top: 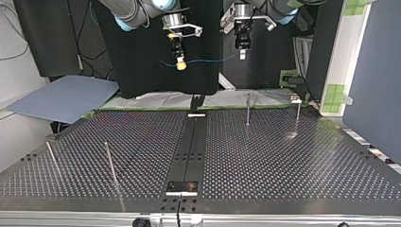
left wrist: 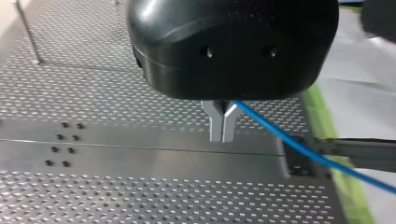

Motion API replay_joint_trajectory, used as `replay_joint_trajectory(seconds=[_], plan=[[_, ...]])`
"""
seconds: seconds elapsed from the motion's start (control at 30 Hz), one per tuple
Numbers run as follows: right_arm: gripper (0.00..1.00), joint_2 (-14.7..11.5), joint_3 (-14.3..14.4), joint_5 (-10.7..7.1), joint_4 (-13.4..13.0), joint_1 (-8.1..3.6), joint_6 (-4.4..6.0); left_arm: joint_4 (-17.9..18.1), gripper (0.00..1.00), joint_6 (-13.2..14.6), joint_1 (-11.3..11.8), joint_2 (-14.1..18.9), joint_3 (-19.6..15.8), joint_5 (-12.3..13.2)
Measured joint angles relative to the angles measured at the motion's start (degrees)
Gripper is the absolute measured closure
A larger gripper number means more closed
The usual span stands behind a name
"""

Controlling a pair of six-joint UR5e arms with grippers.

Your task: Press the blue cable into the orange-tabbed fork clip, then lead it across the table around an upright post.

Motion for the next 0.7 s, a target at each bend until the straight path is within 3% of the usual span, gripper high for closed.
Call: replay_joint_trajectory(seconds=[0.23, 0.57, 0.7], plan=[[1.0, 2.4, 0.0, 0.37, 0.2, 0.2, 0.0, 0.0, 1.0, 0.1, 0.0, -0.3, -1.3, 0.0], [1.0, 2.6, 0.0, 0.4, 0.2, 0.21, 0.01, 0.0, 1.0, 0.1, 0.0, -0.3, -1.3, 0.0], [1.0, 1.7, -0.7, 1.12, 0.7, 0.2, 0.66, 0.6, 1.0, -0.1, 0.4, 0.3, -1.5, 0.7]])
